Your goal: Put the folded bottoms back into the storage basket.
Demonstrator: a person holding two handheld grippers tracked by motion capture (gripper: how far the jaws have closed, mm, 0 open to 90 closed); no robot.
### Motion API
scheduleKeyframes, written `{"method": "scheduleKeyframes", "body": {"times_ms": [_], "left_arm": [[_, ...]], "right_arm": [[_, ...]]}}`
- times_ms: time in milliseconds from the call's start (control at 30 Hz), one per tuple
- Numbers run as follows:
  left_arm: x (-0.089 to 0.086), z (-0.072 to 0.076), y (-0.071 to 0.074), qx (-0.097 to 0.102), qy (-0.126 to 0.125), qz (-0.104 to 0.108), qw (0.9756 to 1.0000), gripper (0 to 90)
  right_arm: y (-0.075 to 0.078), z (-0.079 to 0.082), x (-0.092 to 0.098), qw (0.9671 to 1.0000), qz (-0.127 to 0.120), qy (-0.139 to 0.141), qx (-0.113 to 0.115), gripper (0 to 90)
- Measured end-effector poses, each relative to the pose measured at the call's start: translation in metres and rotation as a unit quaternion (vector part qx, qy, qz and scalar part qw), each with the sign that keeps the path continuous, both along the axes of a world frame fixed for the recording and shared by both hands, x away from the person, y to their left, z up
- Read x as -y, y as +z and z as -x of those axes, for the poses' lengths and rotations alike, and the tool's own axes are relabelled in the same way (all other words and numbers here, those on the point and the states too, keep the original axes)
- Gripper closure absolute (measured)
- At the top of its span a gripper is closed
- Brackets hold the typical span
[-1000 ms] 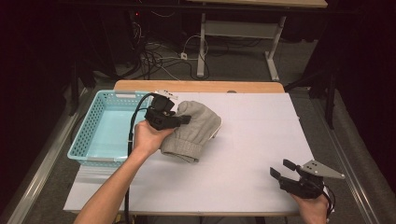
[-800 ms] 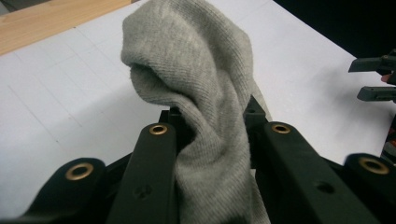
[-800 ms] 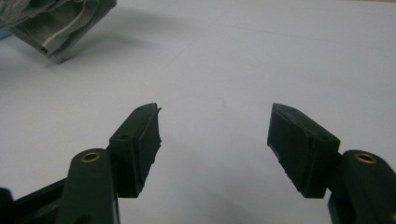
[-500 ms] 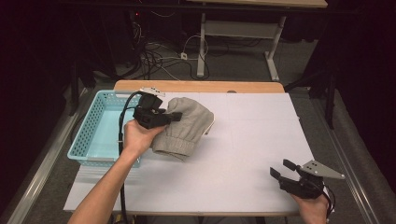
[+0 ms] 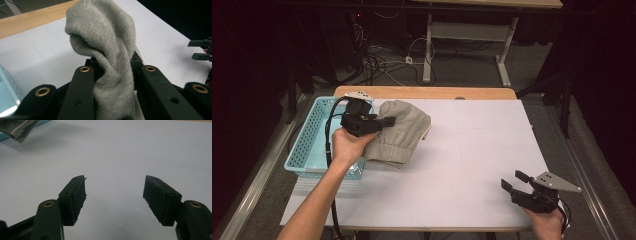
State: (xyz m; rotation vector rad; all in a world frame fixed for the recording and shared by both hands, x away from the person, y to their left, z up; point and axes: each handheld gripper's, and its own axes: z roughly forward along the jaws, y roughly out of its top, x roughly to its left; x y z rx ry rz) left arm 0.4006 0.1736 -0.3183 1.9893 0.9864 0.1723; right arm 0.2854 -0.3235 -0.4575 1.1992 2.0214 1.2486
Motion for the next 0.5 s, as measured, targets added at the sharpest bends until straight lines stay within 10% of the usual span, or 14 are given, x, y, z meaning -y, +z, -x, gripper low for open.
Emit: {"method": "scheduleKeyframes", "body": {"times_ms": [500], "left_arm": [[-0.031, 0.004, 0.01, 0.006, 0.033, 0.012, 0.9994, 73.1]], "right_arm": [[0.0, 0.0, 0.001, 1.0, -0.001, -0.002, 0.0, 35.0]]}}
